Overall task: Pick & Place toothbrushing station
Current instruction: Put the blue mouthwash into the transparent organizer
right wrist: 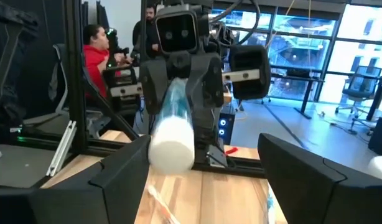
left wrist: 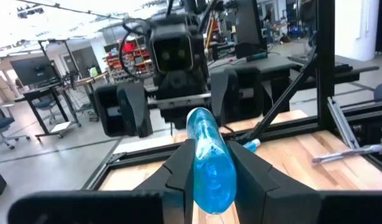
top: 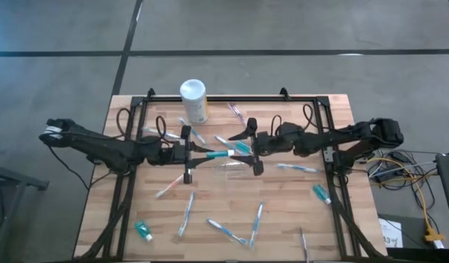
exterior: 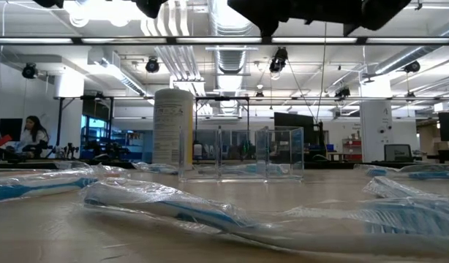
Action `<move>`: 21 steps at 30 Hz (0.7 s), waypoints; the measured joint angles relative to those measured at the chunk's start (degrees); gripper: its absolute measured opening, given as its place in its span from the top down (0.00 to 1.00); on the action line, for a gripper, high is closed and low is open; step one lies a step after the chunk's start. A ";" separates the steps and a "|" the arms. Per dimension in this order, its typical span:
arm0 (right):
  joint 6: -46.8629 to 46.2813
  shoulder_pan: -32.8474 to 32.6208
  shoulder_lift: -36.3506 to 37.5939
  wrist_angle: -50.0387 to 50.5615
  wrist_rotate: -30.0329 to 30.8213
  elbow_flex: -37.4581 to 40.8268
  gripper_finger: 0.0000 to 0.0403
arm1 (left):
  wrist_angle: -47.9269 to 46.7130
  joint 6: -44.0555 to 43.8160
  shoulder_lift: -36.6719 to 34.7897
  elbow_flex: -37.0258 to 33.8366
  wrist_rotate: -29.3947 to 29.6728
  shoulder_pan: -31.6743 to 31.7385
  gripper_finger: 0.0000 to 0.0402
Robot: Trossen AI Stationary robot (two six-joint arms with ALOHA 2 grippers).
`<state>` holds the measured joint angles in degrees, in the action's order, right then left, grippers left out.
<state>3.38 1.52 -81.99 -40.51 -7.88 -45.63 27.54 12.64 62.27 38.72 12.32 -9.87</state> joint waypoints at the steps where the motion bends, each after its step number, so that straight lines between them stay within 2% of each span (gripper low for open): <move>1: -0.02 0.00 -0.33 0.55 -0.14 -0.69 0.28 | 0.01 0.00 0.17 0.02 0.00 0.13 0.81; 8: 0.55 0.00 -1.54 7.59 -0.32 -3.81 0.37 | -0.40 -0.04 0.12 0.04 -0.03 0.44 0.81; 21: 1.31 -0.02 -1.34 7.36 -2.69 -4.30 0.52 | -0.67 -0.35 -0.25 -0.09 -0.36 0.53 0.81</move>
<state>4.69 1.50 -83.33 -33.15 -10.57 -49.93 26.87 12.29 62.02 38.63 11.97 -9.34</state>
